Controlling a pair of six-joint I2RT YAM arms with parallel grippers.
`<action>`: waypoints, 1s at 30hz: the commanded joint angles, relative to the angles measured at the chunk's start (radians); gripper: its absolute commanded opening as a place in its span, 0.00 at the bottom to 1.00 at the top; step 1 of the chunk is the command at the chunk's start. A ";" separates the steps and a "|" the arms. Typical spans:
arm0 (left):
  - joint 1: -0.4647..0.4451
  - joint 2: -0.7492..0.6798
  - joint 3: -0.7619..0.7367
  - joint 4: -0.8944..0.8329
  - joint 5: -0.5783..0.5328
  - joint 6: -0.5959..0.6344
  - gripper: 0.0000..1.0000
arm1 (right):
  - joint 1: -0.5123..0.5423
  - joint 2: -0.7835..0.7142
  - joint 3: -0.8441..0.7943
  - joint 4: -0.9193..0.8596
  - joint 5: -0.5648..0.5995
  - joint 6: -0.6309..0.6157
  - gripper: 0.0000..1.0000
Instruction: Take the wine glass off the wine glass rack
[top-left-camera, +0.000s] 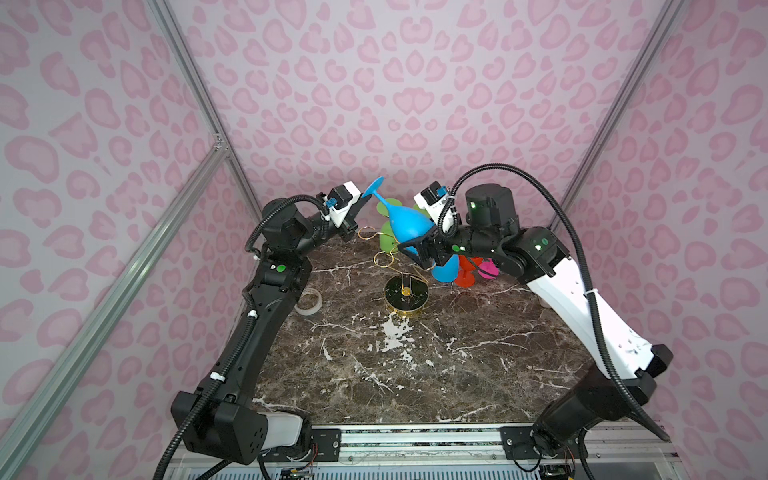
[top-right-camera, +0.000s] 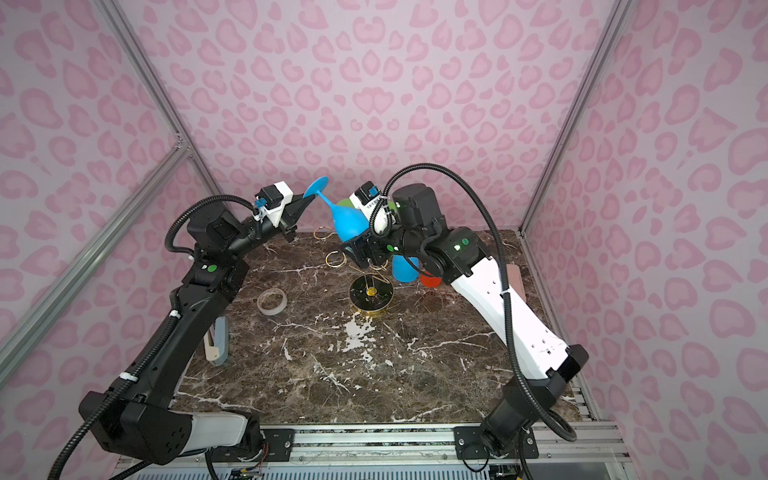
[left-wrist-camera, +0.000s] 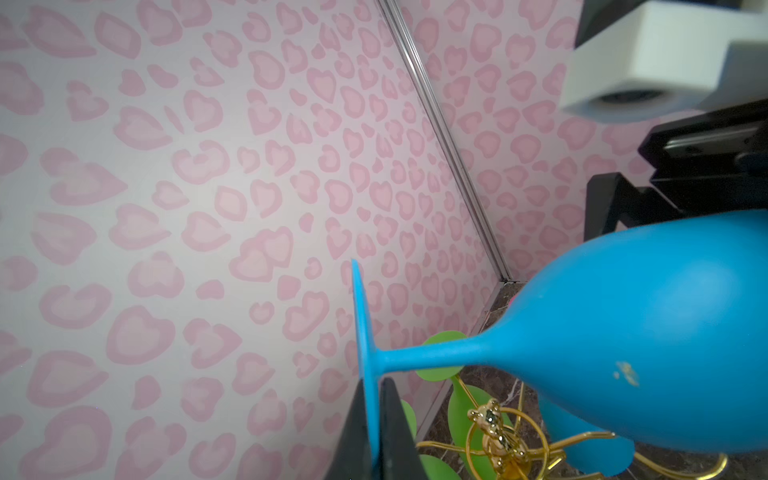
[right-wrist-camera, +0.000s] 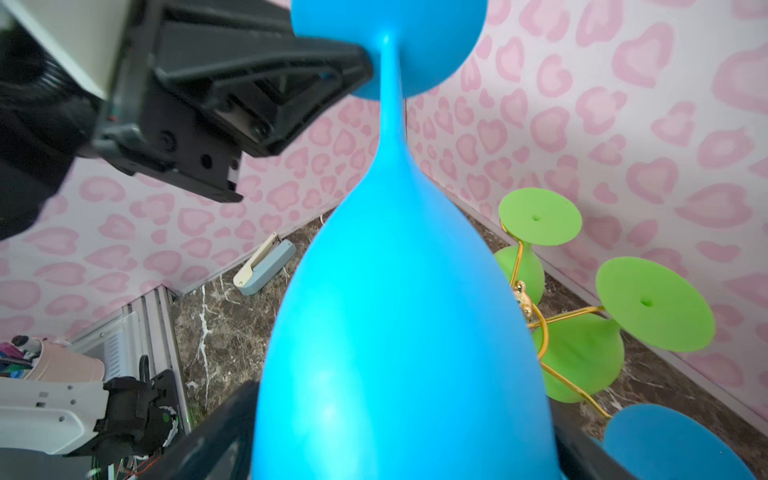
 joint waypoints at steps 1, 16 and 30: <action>0.005 0.008 0.010 0.033 -0.059 -0.094 0.03 | -0.008 -0.101 -0.113 0.182 -0.032 0.039 0.93; 0.021 0.027 0.045 0.045 0.039 -0.390 0.03 | -0.171 -0.380 -0.443 0.366 -0.086 0.126 0.78; 0.019 0.028 0.042 0.053 0.100 -0.442 0.03 | -0.168 -0.139 -0.275 0.456 -0.149 0.152 0.61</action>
